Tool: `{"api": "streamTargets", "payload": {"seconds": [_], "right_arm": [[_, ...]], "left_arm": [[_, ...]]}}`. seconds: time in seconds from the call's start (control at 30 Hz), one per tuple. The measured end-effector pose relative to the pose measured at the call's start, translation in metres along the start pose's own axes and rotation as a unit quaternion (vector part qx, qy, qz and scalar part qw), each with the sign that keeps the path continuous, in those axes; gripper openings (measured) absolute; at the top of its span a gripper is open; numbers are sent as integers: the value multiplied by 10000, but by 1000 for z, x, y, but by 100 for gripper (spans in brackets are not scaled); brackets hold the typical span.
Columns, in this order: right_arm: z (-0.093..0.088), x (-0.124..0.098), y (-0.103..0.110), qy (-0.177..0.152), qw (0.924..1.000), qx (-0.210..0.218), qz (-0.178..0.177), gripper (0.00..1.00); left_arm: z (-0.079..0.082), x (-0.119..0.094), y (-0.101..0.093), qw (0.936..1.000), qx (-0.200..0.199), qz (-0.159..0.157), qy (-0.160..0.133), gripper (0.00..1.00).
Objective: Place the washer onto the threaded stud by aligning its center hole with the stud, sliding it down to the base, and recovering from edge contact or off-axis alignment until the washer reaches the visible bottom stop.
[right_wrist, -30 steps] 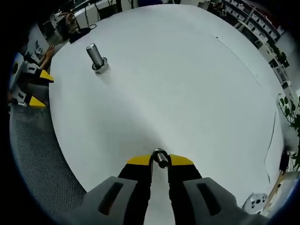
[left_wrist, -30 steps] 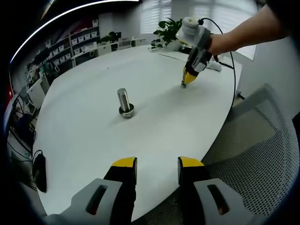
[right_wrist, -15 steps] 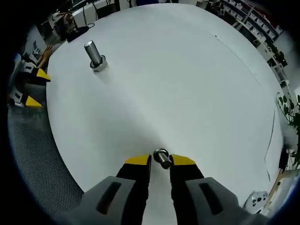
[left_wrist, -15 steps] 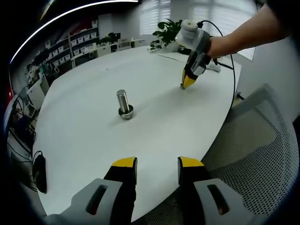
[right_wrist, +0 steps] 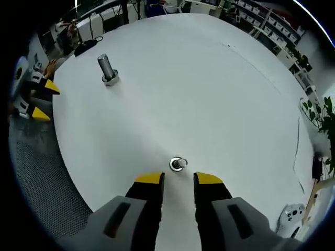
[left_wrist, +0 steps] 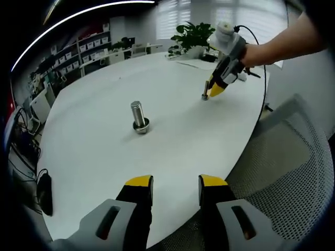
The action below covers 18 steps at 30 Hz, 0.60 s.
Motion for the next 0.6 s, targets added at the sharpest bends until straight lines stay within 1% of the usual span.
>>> {"api": "streamTargets", "payload": {"seconds": [0.07, 0.13, 0.2, 0.27, 0.3, 0.4, 0.47, 0.53, 0.6], "right_arm": [[-2, -3, 1, -106, 9999, -9, -34, 25], [-5, -6, 4, -209, 9998, 1, -69, 25], [-6, -10, 7, -383, 9992, 78, -91, 26], [-6, -14, 11, -636, 9978, 140, -118, 26], [-8, -18, 15, -755, 9968, 254, -101, 26], [-12, -21, 19, -988, 9943, 377, -129, 28], [-13, -23, 22, -1077, 9930, 482, -88, 30], [-15, -26, 25, -1204, 9916, 465, -111, 31], [-19, -28, 29, -1242, 9910, 496, -94, 31]], "left_arm": [[2, -2, 0, 10000, -31, -1, -82, 32], [2, -1, 0, 10000, -67, -7, -73, 32], [1, 0, 0, 10000, -46, -6, -15, 32], [1, 0, 0, 10000, -37, -15, -9, 32], [0, 0, 0, 10000, -32, -15, 9, 32], [0, 1, 0, 10000, -49, -13, 36, 33], [0, 2, 1, 10000, -57, -4, 40, 33], [0, 2, 1, 10000, -73, 1, 50, 33], [0, 2, 1, 10000, -71, 13, 57, 33]]}}
Point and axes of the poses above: the point that each gripper's makers call its tool centre point, and the gripper's own axes: x roughly forward along the fingers, y roughly to its left, z roughly out of its top, the point moved 8 cm from there along -x, roughly backward along the fingers, and after that the axes turned 5 degrees about z, right-handed, at the moved point
